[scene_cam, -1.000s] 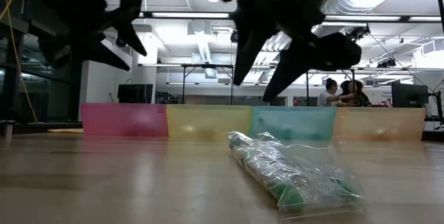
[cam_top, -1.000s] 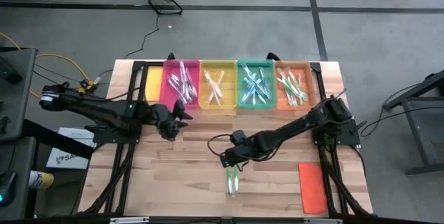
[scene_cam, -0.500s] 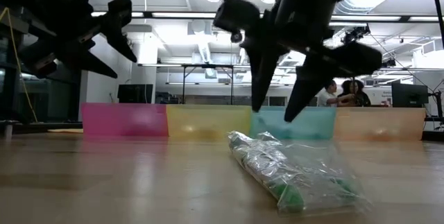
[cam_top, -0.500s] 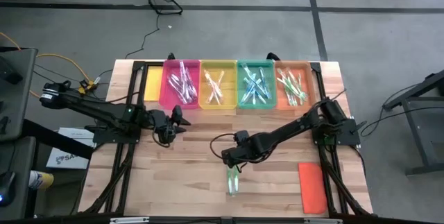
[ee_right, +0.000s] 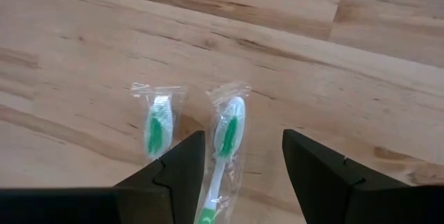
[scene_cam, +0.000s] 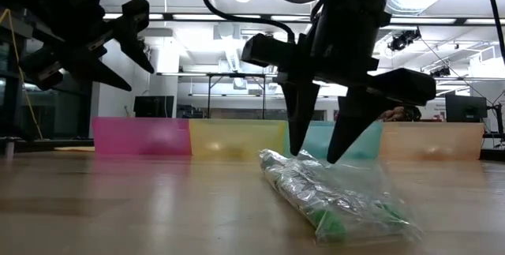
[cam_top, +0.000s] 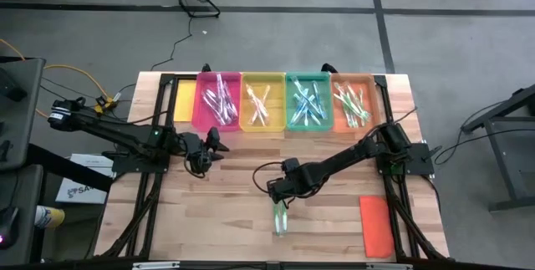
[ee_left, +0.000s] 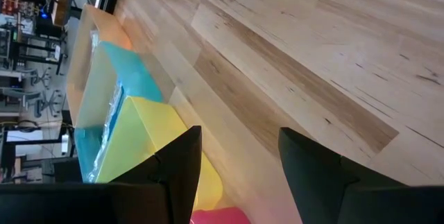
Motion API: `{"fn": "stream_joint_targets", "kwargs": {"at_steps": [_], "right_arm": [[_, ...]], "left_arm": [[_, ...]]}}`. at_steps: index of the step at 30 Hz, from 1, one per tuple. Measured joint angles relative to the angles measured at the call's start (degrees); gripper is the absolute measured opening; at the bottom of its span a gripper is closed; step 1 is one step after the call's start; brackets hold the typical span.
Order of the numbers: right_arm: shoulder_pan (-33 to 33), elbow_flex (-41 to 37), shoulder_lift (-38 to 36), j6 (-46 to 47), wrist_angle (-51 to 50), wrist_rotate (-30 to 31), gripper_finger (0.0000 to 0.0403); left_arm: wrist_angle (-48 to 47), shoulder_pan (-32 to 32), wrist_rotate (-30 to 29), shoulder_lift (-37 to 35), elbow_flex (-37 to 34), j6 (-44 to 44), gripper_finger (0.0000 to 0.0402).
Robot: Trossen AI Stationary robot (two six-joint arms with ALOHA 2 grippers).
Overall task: Pick & Place Toothbrushes
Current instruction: Put the green toothbrush into the orange bin
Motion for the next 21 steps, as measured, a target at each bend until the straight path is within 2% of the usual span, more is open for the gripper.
{"fn": "stream_joint_targets", "kwargs": {"at_steps": [10,13,16,21], "right_arm": [[-0.1,0.3,2.4,-0.1,1.7,-0.4,0.0187],[-0.1,0.2,2.4,0.0,1.7,-0.1,0.0173],[-0.1,0.1,2.4,-0.1,1.1,0.7,0.0133],[-0.2,0.0,1.7,-0.7,-1.2,0.4,0.0031]], "left_arm": [[-0.1,0.0,0.0,0.0,0.0,0.0,0.0186],[-0.4,0.0,0.0,0.0,0.0,0.0,0.0186],[-0.8,0.0,0.0,0.1,0.0,0.0,0.0186],[-1.3,0.0,0.0,0.1,0.0,0.0,0.0186]]}}
